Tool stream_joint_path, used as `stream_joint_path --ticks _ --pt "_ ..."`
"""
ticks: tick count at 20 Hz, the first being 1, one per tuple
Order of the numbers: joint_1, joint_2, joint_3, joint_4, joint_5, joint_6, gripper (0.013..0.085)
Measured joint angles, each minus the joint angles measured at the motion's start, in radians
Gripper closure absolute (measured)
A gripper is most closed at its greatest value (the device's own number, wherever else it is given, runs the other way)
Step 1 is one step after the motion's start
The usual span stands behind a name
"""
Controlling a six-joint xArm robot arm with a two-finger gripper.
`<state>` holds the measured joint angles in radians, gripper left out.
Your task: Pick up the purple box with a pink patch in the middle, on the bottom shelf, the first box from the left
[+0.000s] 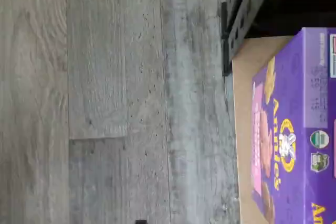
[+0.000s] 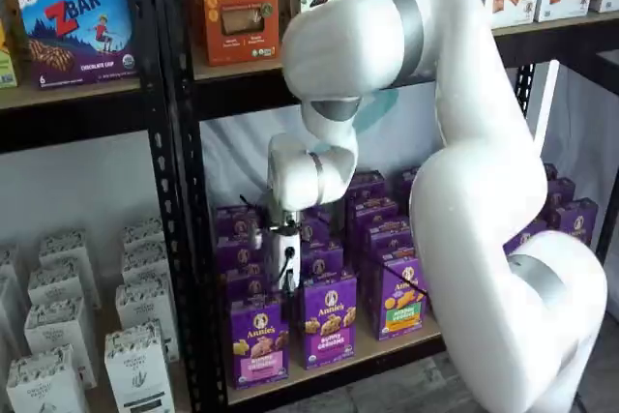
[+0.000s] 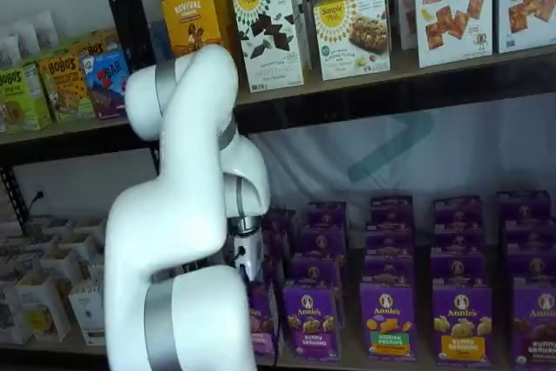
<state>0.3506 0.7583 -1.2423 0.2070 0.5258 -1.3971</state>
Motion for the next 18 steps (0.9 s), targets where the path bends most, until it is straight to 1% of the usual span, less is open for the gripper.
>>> stream_joint_path --ticks 1,2,3,4,11,18 --pt "0.000 0.000 0.003 -0.017 -0.014 0.016 0.0130" --pt "0.000 0.005 0.004 -0.071 -0.055 0.063 0.0130" --pt "0.000 0.011 -0.003 -0.092 -0.069 0.081 0.0130" --pt "-0.001 0.016 -0.015 -0.098 -0.070 0.085 0.0130" --pt "-0.002 0.051 -0.072 -0.070 -0.073 0.061 0.0130" --pt "0.005 0.103 -0.141 -0.092 -0.042 0.088 0.0130"
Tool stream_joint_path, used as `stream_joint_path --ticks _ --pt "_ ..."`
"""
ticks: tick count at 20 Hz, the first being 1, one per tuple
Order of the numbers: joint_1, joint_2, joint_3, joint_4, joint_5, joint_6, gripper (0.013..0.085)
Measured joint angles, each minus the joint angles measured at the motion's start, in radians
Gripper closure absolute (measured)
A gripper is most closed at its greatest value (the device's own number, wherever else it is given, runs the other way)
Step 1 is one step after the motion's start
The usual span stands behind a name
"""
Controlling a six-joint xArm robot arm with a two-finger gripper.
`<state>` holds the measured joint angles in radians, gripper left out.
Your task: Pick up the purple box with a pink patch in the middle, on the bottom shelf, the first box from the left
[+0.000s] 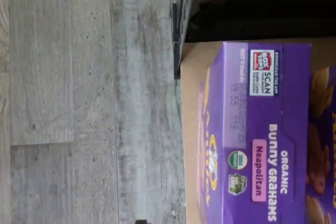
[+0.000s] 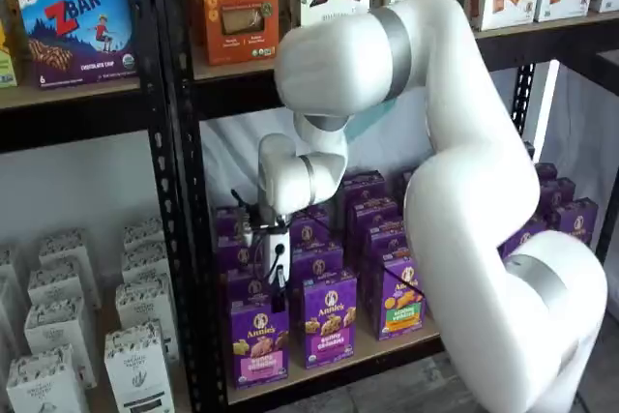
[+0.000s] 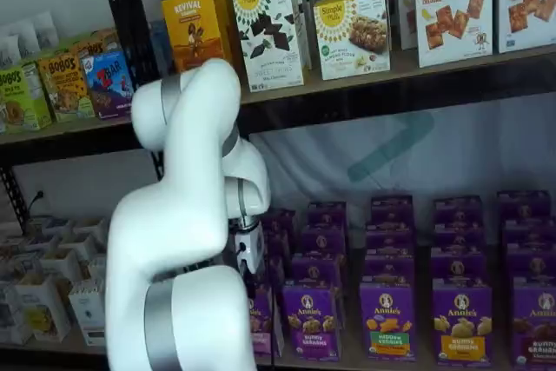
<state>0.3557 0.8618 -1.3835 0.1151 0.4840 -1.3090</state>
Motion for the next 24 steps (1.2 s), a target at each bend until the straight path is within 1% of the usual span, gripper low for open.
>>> stream_joint_path --ticks 3,8,10,14,19,22,24 --pt "0.003 0.028 -0.029 -0.018 0.003 0.019 0.0130" --pt "0.008 0.069 -0.069 -0.030 -0.005 0.034 0.0130" --pt "0.009 0.090 -0.091 -0.050 0.000 0.053 0.0130" --pt "0.012 0.124 -0.130 -0.075 0.016 0.078 0.0130" --pt "0.016 0.160 -0.162 -0.122 0.023 0.122 0.0130" --pt "0.016 0.175 -0.171 -0.143 0.021 0.140 0.0130" --pt "0.016 0.184 -0.177 -0.148 0.023 0.145 0.0130"
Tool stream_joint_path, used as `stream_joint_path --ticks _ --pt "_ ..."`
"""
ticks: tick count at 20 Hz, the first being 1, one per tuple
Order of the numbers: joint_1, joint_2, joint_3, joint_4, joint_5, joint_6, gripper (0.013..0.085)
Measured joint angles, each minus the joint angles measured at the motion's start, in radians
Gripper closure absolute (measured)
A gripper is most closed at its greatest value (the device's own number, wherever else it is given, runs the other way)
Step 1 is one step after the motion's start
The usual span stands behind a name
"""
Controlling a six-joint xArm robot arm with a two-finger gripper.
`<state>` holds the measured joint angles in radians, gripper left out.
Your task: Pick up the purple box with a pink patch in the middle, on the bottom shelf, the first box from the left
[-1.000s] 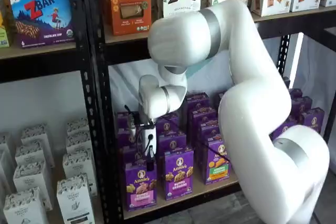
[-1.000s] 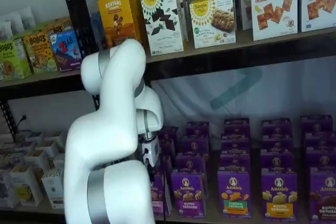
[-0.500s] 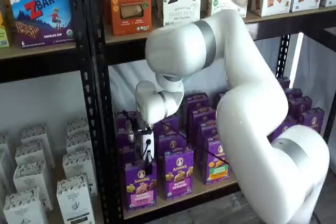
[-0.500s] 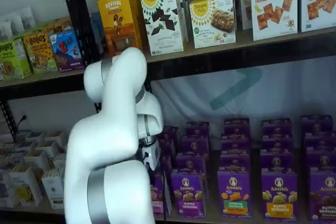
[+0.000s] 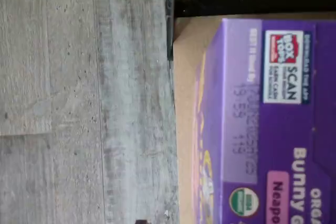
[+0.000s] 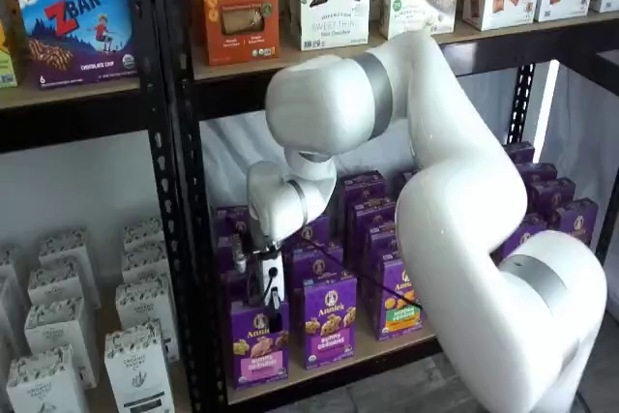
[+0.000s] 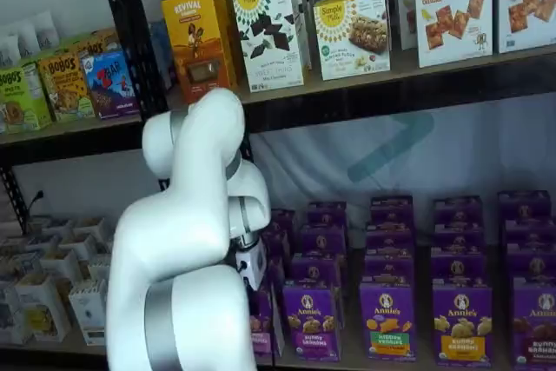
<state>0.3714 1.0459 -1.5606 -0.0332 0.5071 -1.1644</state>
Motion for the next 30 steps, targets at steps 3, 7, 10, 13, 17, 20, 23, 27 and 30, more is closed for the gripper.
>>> stream_joint_path --ticks 3,7,10,13,17,20,23,27,30 --pt "0.000 0.012 -0.009 -0.001 0.002 0.001 0.0130" --pt "0.001 0.022 -0.017 0.013 -0.007 -0.010 0.0170" --pt "0.002 0.027 -0.019 0.021 -0.024 -0.017 0.0210" --pt "0.002 0.033 -0.025 0.021 -0.026 -0.015 0.0290" --pt "0.002 0.034 -0.026 0.017 -0.028 -0.013 0.0370" --pt "0.000 0.034 -0.026 0.013 -0.021 -0.011 0.0370" --pt "-0.001 0.031 -0.021 0.011 -0.023 -0.010 0.0370" --pt "-0.001 0.029 -0.018 0.011 -0.021 -0.010 0.0370" --pt "0.000 0.027 -0.016 0.013 -0.018 -0.011 0.0450"
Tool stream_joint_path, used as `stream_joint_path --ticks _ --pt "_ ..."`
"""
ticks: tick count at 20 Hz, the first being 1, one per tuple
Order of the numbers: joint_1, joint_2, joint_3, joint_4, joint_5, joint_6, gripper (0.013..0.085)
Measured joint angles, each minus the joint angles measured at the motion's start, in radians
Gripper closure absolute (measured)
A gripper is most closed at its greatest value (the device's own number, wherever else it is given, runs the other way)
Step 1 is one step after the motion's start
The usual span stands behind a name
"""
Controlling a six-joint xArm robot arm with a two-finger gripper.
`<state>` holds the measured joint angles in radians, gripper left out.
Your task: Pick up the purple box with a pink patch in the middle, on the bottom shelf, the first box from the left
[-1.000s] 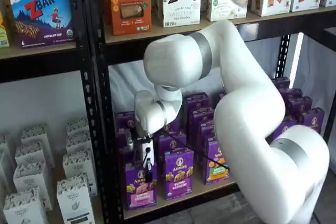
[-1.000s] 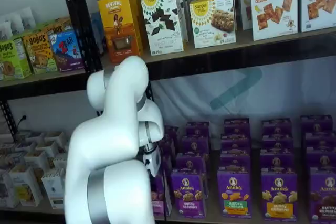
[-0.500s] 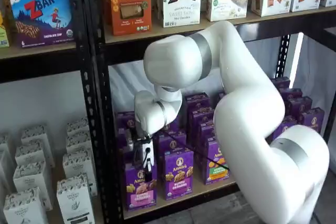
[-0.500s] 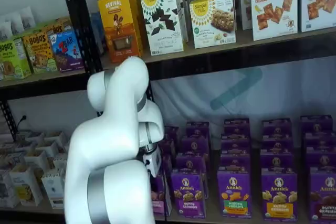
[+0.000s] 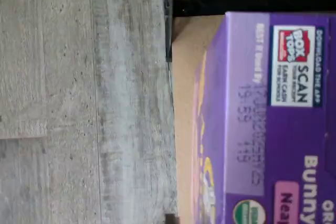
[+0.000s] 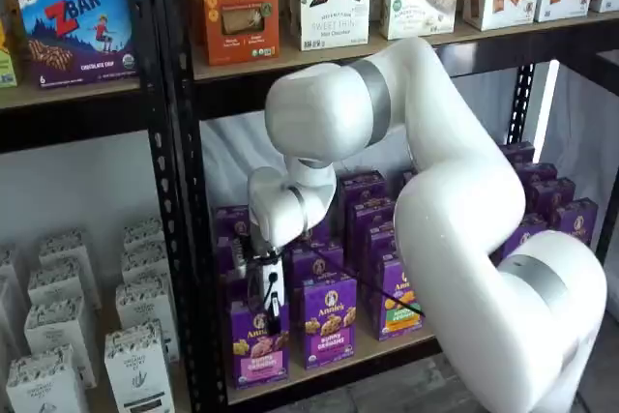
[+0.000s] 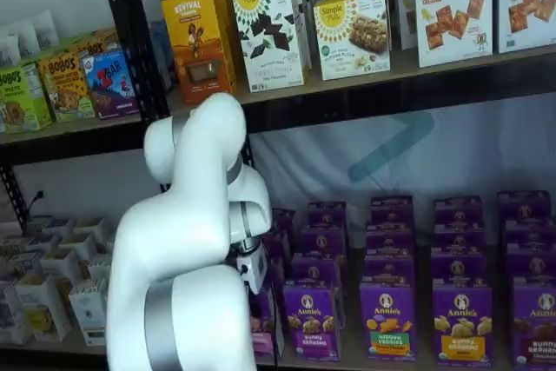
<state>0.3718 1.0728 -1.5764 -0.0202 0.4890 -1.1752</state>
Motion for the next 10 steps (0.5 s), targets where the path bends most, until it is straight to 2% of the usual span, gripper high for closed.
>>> stream_joint_path --ticks 3,4,10 --pt "0.000 -0.002 0.003 -0.001 -0.001 0.001 0.0490" --pt "0.000 -0.003 0.004 -0.002 0.000 0.001 0.0530" --pt "0.001 -0.006 0.006 -0.008 0.007 0.009 0.0530"
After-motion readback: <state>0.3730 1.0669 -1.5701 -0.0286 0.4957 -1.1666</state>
